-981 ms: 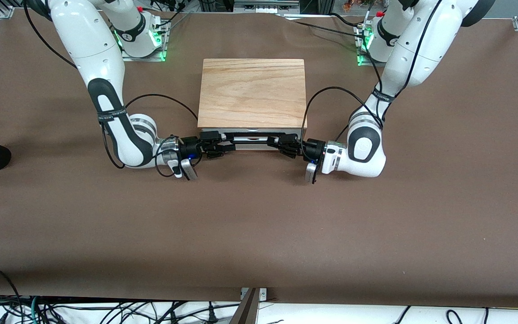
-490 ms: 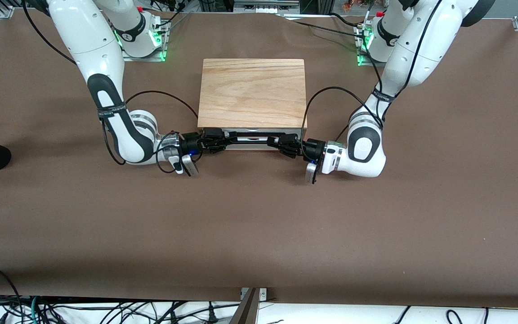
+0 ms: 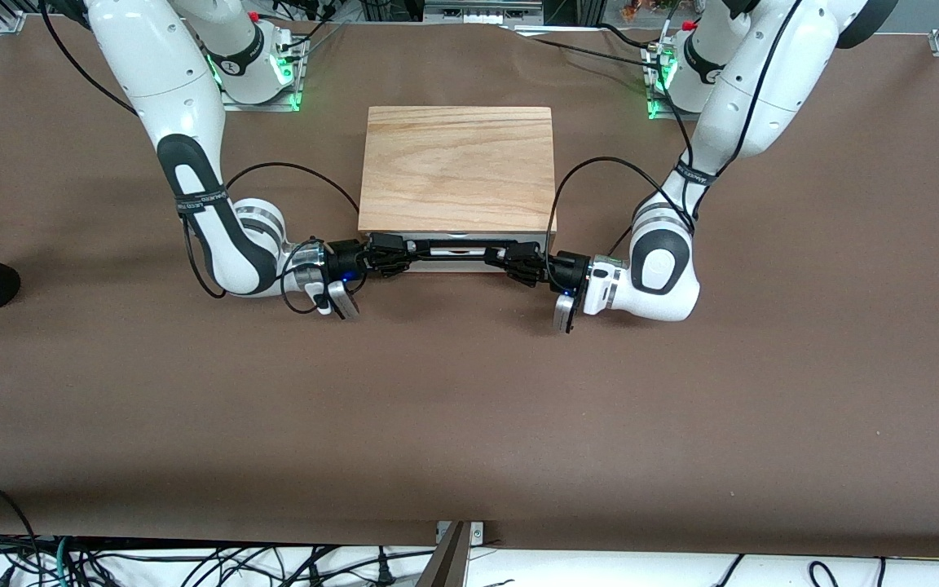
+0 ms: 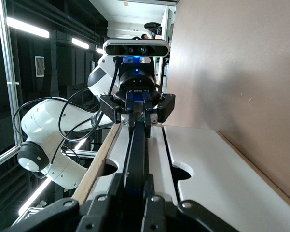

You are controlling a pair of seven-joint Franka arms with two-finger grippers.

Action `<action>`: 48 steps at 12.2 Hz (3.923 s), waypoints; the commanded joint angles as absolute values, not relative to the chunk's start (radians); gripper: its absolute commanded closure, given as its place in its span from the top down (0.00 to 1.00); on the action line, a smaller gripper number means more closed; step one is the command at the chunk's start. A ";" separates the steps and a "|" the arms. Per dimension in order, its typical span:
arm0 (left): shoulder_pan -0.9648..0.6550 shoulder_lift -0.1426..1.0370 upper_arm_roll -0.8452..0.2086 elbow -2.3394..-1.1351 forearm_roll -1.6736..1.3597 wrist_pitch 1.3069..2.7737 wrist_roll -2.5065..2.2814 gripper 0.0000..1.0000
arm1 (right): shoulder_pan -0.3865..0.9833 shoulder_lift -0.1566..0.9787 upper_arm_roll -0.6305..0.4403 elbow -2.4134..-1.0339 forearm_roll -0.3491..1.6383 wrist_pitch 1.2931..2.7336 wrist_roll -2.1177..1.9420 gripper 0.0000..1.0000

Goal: Pull top drawer with both arms simultaneously
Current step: 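Close both grippers on the black drawer handle, then pull the handle outward from the box with both grippers, then open both grippers and release the drawer handle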

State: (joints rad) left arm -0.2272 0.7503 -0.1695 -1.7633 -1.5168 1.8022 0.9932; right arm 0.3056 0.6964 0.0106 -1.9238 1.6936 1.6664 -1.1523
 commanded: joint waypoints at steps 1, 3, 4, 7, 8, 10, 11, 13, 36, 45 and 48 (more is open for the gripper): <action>-0.215 0.713 -0.176 -1.798 -1.540 1.807 1.008 0.00 | 0.304 0.681 0.011 -1.947 1.712 1.674 -1.175 0.33; -0.215 0.713 -0.176 -1.798 -1.540 1.807 1.008 0.00 | 0.304 0.681 0.011 -1.947 1.712 1.675 -1.175 0.27; -0.215 0.713 -0.176 -1.798 -1.540 1.807 1.008 0.00 | 0.304 0.681 0.011 -1.947 1.712 1.683 -1.175 0.19; -0.215 0.713 -0.176 -1.796 -1.540 1.807 1.008 0.00 | 0.302 0.681 0.011 -1.944 1.718 1.686 -1.175 0.00; -0.215 0.713 -0.176 -1.796 -1.540 1.807 1.008 0.00 | 0.299 0.681 0.011 -1.937 1.718 1.686 -1.174 0.00; -0.209 0.713 -0.176 -1.792 -1.540 1.807 1.006 0.00 | 0.295 0.701 0.009 -1.898 1.720 1.693 -1.163 0.00; -0.209 0.713 -0.176 -1.790 -1.539 1.807 1.006 0.00 | 0.293 0.715 0.009 -1.869 1.720 1.698 -1.158 0.00; -0.210 0.721 -0.176 -1.754 -1.536 1.807 0.999 0.00 | 0.291 0.738 0.008 -1.821 1.747 1.712 -1.140 0.00; -0.213 0.930 -0.146 -1.293 -1.523 1.818 0.684 0.00 | 0.198 1.026 -0.044 -1.281 1.749 1.822 -0.808 0.00; -0.210 0.948 -0.146 -1.312 -1.525 1.813 0.701 1.00 | 0.184 1.054 -0.044 -1.239 1.744 1.822 -0.816 0.98; -0.203 0.948 -0.146 -1.312 -1.523 1.812 0.696 1.00 | 0.186 1.049 -0.044 -1.241 1.741 1.821 -0.813 1.00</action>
State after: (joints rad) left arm -0.2184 0.9728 -0.1366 -1.2965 -1.5134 1.8282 0.7106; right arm 0.1667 1.0246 -0.0497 -1.2809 1.7314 1.8148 -0.8286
